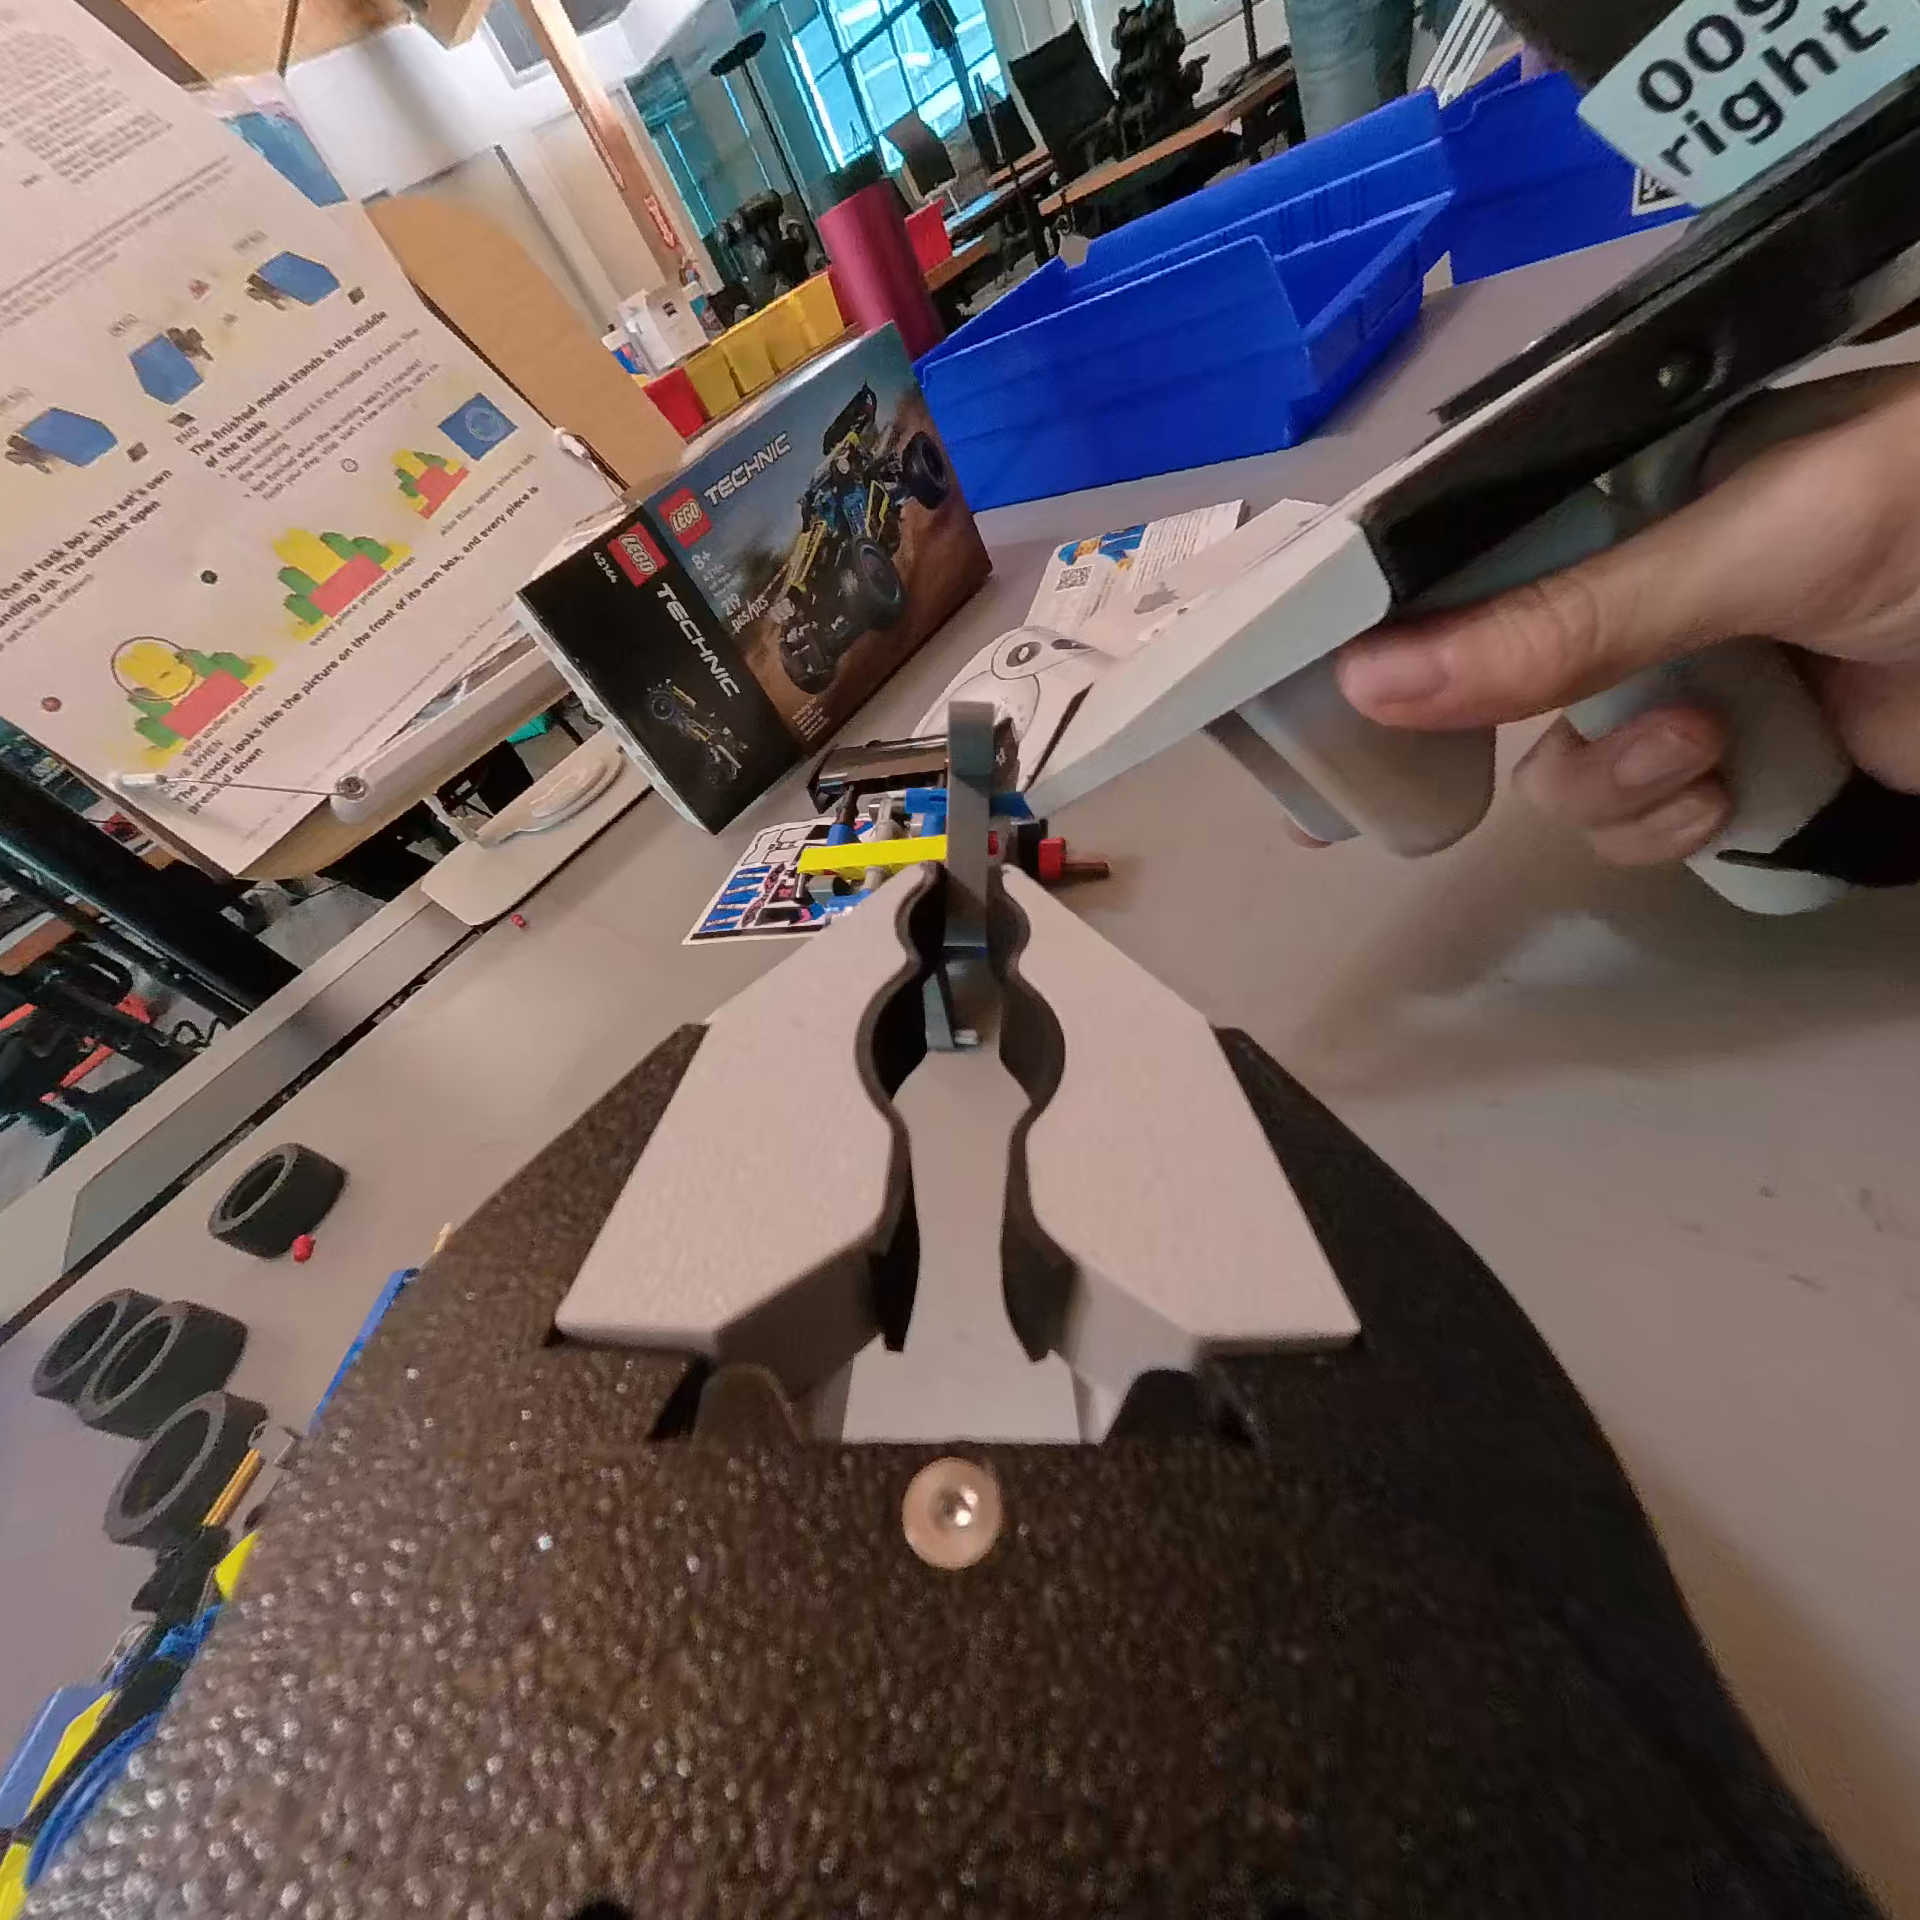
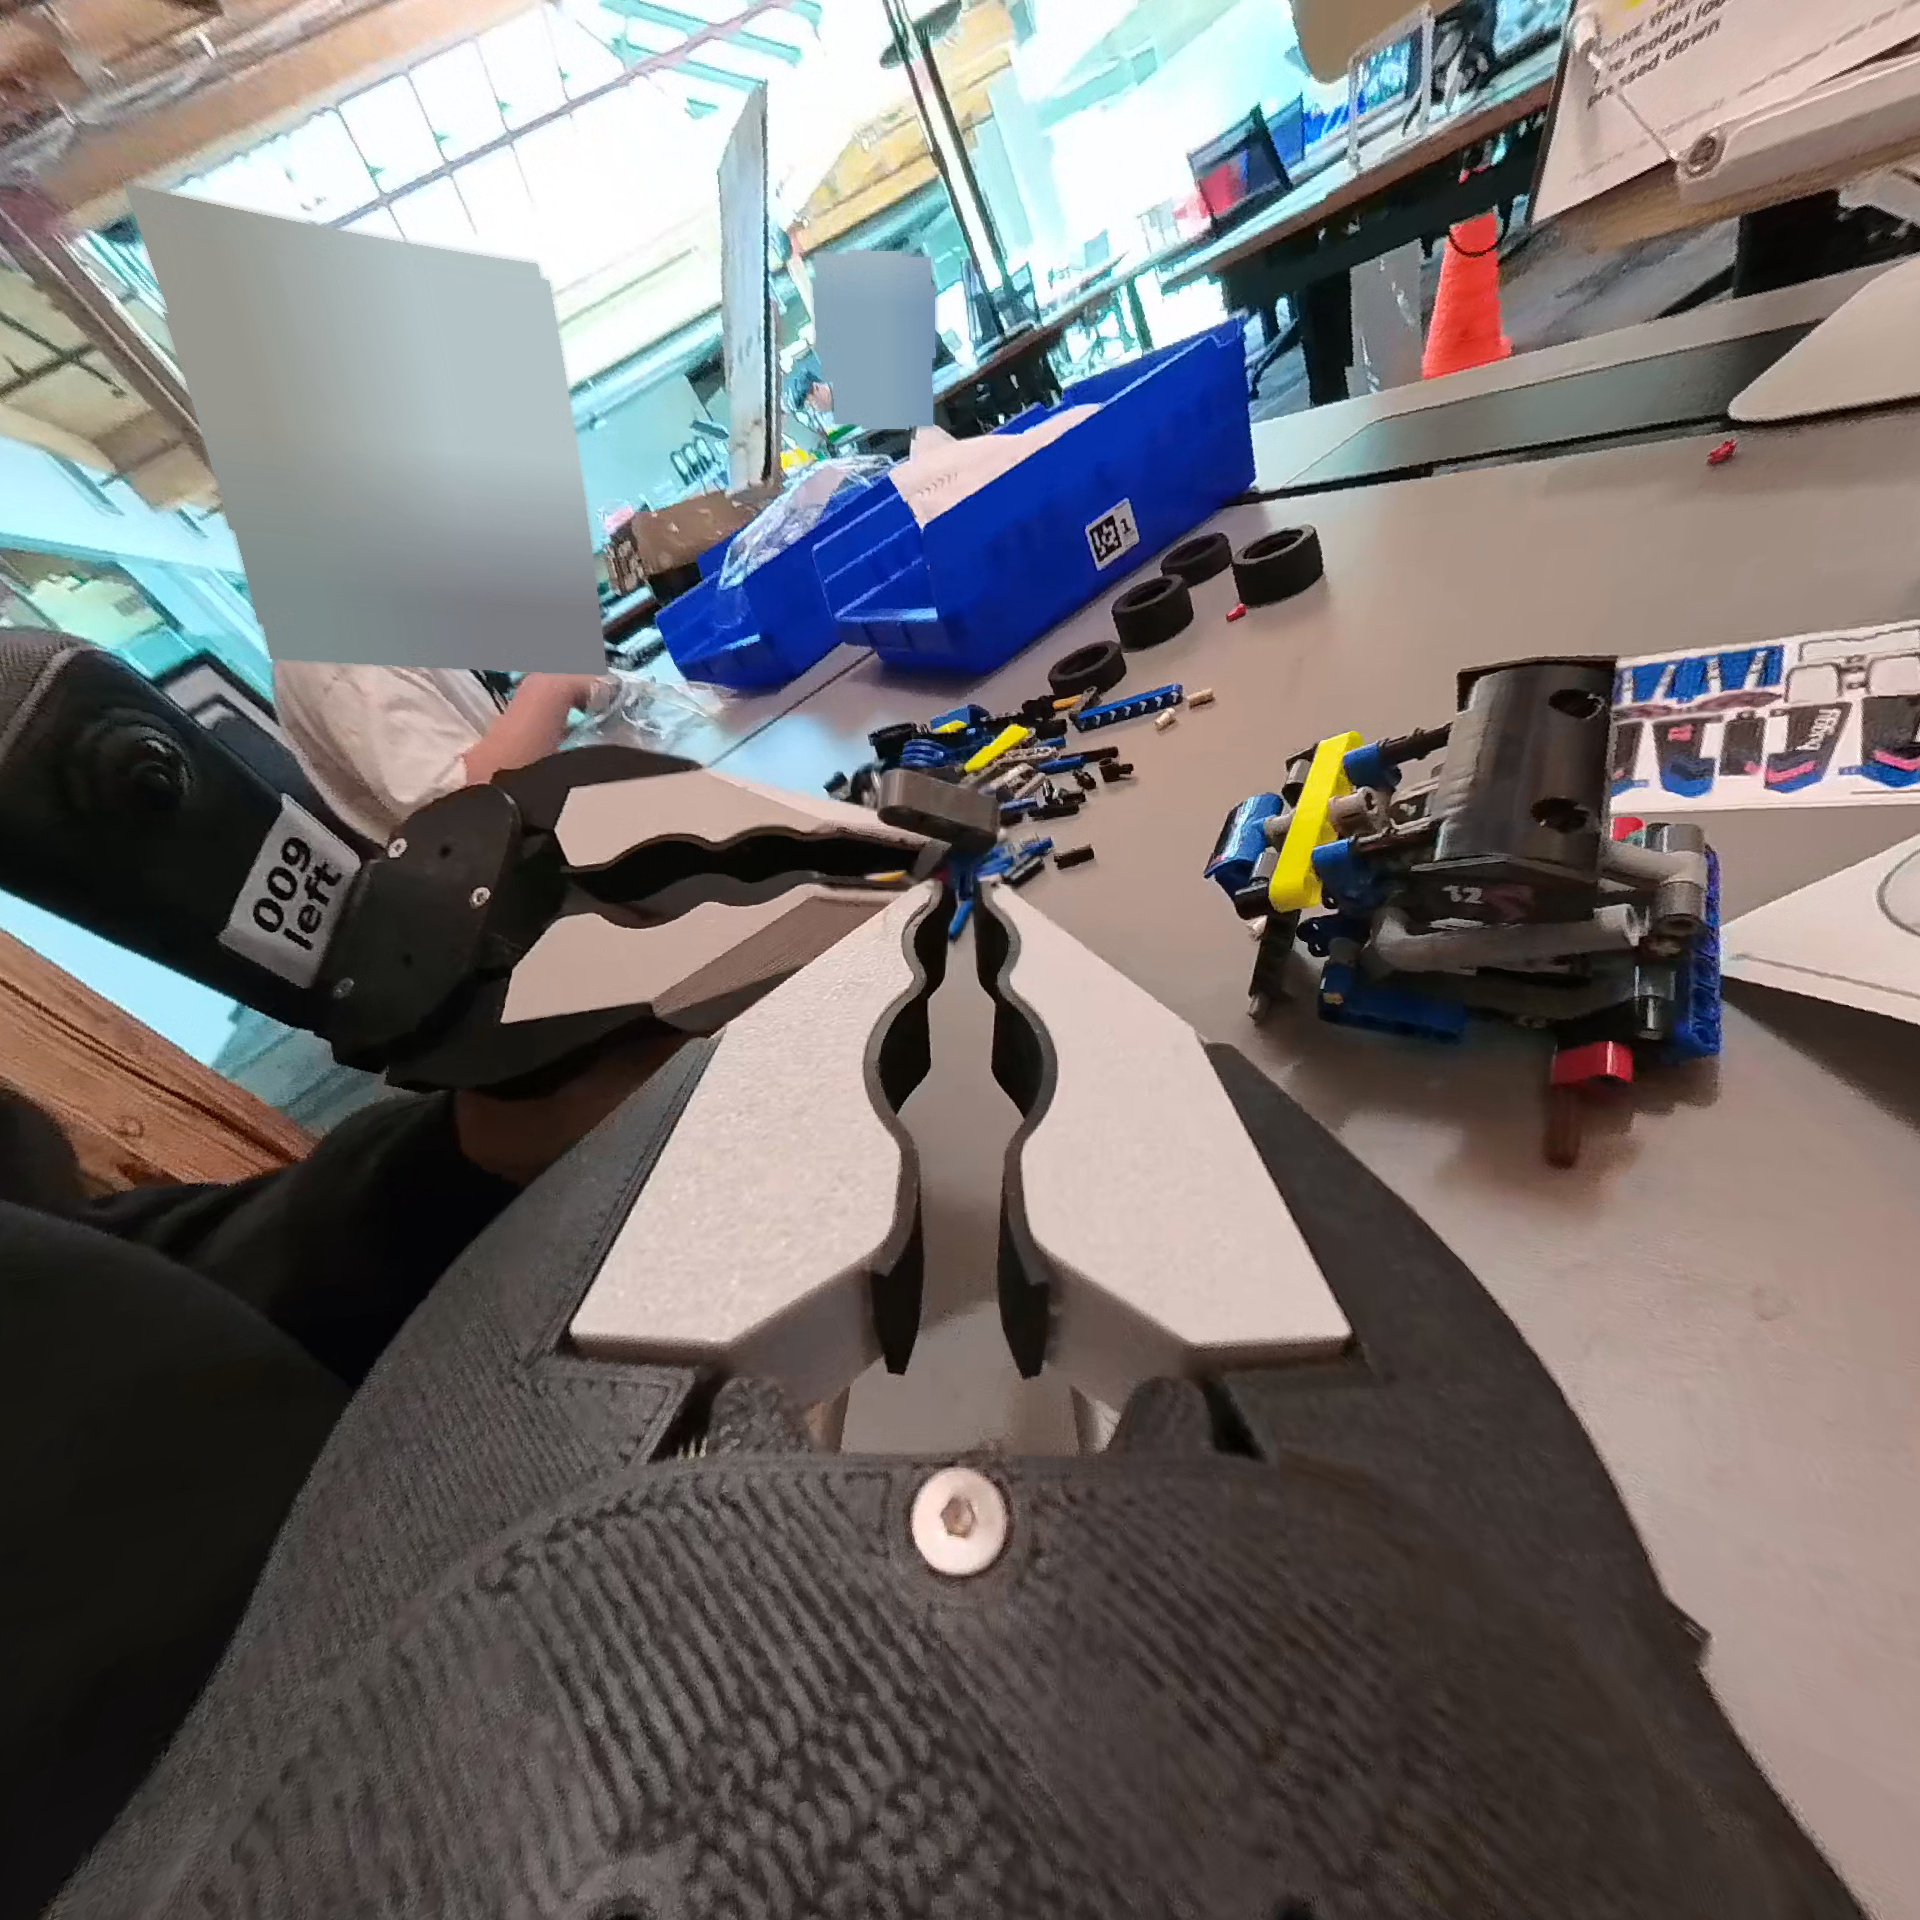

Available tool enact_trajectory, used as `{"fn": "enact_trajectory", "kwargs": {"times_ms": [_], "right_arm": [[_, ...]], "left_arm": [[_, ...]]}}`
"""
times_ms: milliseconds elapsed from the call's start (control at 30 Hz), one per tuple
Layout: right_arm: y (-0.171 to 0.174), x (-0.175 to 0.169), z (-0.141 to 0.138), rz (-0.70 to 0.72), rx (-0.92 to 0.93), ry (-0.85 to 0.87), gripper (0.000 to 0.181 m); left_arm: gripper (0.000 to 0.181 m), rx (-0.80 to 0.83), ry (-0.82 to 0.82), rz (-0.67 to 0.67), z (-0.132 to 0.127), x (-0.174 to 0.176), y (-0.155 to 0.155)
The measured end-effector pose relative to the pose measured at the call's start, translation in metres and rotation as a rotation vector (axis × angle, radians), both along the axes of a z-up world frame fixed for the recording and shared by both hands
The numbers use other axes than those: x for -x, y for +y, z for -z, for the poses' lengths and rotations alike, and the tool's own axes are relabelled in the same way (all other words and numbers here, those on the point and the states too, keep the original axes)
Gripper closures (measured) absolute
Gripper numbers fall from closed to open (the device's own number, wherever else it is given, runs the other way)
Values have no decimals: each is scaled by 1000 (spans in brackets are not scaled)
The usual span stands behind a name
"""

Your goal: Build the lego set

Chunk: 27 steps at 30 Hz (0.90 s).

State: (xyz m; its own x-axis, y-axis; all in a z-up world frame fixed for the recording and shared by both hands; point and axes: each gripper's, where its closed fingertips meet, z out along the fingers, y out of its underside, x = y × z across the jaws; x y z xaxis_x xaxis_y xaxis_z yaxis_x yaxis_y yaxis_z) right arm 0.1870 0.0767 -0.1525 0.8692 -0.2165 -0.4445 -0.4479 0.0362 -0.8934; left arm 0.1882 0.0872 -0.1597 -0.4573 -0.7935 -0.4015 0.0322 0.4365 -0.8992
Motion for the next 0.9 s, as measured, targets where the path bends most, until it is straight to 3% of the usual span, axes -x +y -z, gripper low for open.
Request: {"fn": "enact_trajectory", "kwargs": {"times_ms": [200, 600, 900], "right_arm": [[3, 1, -2, -9, -55, 48, 171], [2, -6, -7, 52, -84, 6, 181], [4, -2, -12, -1, -201, 139, 177]], "left_arm": [[177, 52, 12, 2, -1, -1, 0], [177, 67, 5, -7, -1, 0, -1], [177, 74, -20, -17, -3, 1, 2]]}}
